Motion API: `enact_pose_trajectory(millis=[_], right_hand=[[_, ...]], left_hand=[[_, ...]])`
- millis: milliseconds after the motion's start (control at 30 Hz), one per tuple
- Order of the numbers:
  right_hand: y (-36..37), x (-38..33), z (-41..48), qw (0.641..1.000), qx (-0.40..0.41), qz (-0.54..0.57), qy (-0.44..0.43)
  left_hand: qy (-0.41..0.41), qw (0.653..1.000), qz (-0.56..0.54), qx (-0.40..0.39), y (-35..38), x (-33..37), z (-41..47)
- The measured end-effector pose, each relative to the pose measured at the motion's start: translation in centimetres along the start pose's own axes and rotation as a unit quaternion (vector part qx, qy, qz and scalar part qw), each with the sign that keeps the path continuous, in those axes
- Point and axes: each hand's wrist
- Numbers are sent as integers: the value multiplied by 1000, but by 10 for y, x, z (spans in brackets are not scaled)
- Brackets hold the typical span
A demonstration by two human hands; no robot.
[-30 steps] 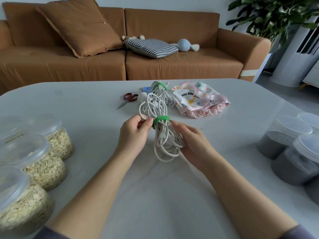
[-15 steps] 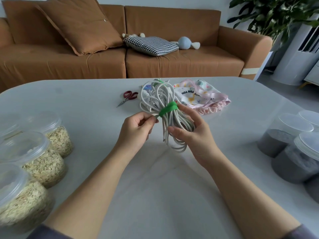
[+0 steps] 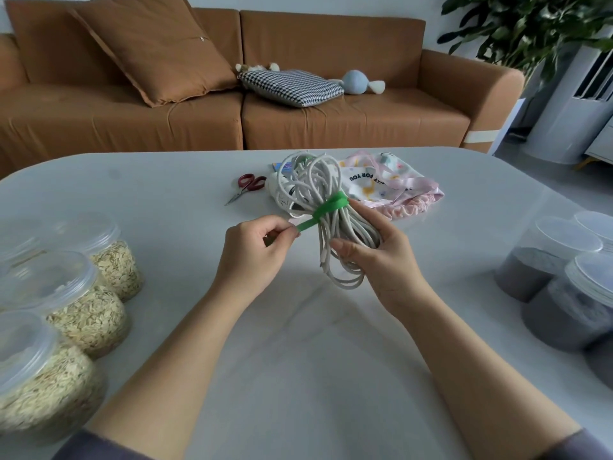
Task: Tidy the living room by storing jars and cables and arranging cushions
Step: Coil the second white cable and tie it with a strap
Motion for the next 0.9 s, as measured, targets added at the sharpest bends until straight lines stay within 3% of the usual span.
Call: enact_pose_trajectory(millis=[233,500,633,767,900], right_hand=[[10,7,-2,968,20,-236,-80],[14,14,-1,912,27,-375,-162],[14,14,-3,903,-13,-393,-172],[14,9,-8,929,-69,-337,-140],[18,12,-9,919,-56,-348,-175]], left_hand=[[-33,997,-65,-12,4,-1,2],[-46,994,-94,-22,7,-1,2],[-69,991,-109,-33,7,-1,3],[-110,989,-87,-36,8,-4,4],[-141,984,-102,-40,8,-4,6]])
Point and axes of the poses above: each hand's wrist, its own z-axis towards the middle knuckle, its own y-axis out of the palm, x = y × z, and after that the axes turned 2 degrees about -z, right-handed
